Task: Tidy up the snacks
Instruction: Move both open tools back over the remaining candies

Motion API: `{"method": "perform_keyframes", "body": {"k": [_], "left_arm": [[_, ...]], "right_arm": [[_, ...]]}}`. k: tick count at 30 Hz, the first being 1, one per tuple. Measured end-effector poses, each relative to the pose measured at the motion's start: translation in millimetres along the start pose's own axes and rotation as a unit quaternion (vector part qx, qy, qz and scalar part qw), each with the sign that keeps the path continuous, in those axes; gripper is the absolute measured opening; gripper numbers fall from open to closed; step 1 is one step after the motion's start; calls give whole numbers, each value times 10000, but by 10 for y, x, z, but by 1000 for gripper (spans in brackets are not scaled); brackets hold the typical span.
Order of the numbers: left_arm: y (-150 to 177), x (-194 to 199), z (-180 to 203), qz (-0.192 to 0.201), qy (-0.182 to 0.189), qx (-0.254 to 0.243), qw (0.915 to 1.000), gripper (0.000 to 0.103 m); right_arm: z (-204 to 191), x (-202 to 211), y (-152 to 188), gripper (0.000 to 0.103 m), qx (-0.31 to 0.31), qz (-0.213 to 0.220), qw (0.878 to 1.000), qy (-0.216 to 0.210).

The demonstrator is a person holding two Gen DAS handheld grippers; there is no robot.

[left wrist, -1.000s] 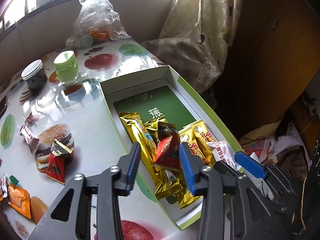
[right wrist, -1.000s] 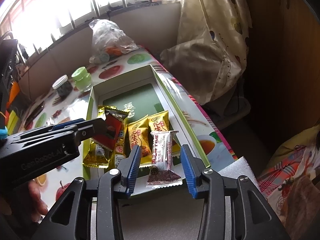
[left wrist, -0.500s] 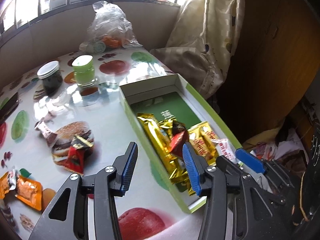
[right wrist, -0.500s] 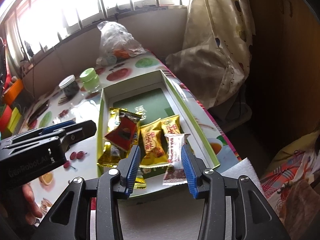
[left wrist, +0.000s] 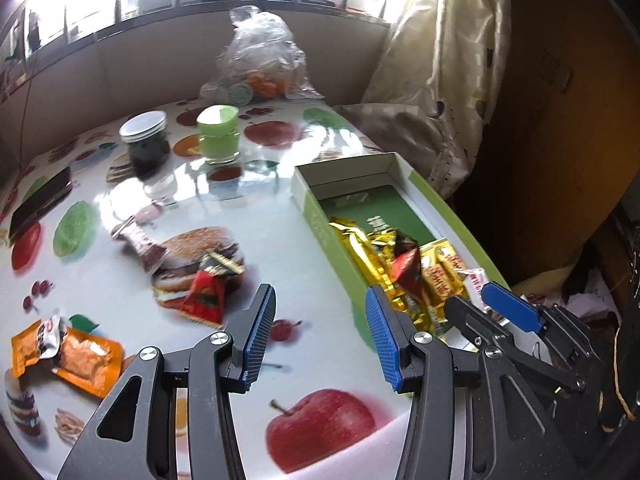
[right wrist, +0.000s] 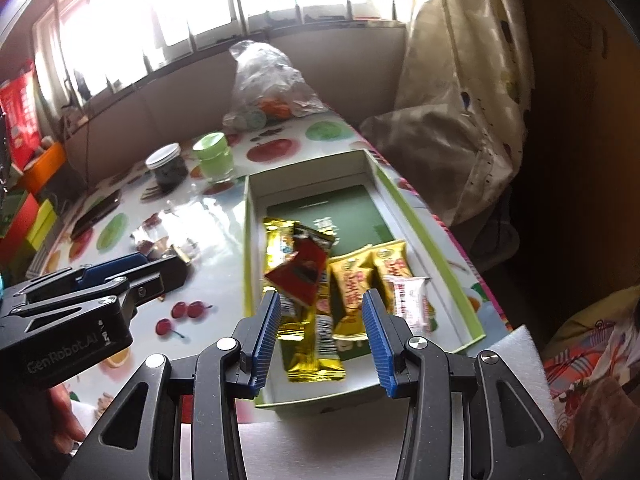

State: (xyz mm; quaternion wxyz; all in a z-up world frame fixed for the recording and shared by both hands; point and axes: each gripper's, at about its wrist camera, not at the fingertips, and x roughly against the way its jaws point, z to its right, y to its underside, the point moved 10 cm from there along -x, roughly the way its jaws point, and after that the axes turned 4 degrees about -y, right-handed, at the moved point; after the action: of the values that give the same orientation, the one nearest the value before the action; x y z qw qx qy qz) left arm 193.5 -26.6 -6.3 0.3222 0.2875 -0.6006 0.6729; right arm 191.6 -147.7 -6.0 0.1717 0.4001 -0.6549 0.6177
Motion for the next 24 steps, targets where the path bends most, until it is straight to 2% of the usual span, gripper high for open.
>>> {"method": "perform_keyframes", "body": {"k": [15, 24], "left_arm": [[198, 82, -918, -8, -507, 841, 9952, 48], [269, 96, -1376, 9, -705, 1251, 9896, 48]], "right_arm": [[-623, -301, -89, 42, 503, -142, 9975, -476], [-946, -602, -90, 44, 573, -464, 9945, -747]]}}
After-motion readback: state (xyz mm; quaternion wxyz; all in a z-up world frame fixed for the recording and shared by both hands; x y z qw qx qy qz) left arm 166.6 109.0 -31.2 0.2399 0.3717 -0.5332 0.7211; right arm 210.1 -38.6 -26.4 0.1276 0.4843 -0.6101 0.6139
